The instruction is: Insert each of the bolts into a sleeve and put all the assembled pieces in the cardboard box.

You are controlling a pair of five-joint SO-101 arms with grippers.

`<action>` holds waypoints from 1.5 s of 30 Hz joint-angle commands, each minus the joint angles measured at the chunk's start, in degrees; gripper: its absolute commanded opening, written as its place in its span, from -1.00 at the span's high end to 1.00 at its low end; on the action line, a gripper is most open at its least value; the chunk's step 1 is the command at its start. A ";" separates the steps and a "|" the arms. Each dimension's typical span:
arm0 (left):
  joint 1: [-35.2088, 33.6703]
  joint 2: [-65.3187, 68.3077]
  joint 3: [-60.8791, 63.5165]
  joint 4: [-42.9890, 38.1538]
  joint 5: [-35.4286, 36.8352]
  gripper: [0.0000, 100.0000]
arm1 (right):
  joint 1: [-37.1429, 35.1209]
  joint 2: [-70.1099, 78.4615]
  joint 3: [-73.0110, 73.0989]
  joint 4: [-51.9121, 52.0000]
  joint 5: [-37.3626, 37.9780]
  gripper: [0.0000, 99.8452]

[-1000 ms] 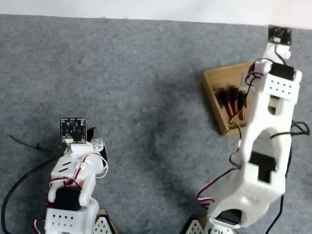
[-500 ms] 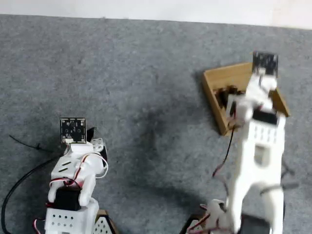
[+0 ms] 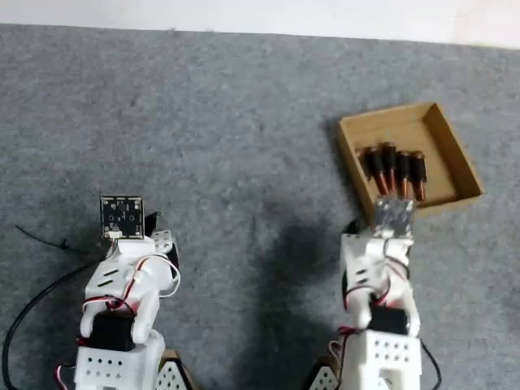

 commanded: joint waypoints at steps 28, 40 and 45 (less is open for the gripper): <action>-1.80 -0.22 3.91 20.22 -0.44 0.99 | -1.01 -19.47 8.22 45.14 -0.09 0.47; 1.10 -0.22 3.91 25.32 -0.44 0.99 | -1.01 -19.47 8.22 45.14 -0.09 0.47; 1.10 -0.22 3.91 25.32 -0.44 0.99 | -1.01 -19.47 8.22 45.14 -0.09 0.47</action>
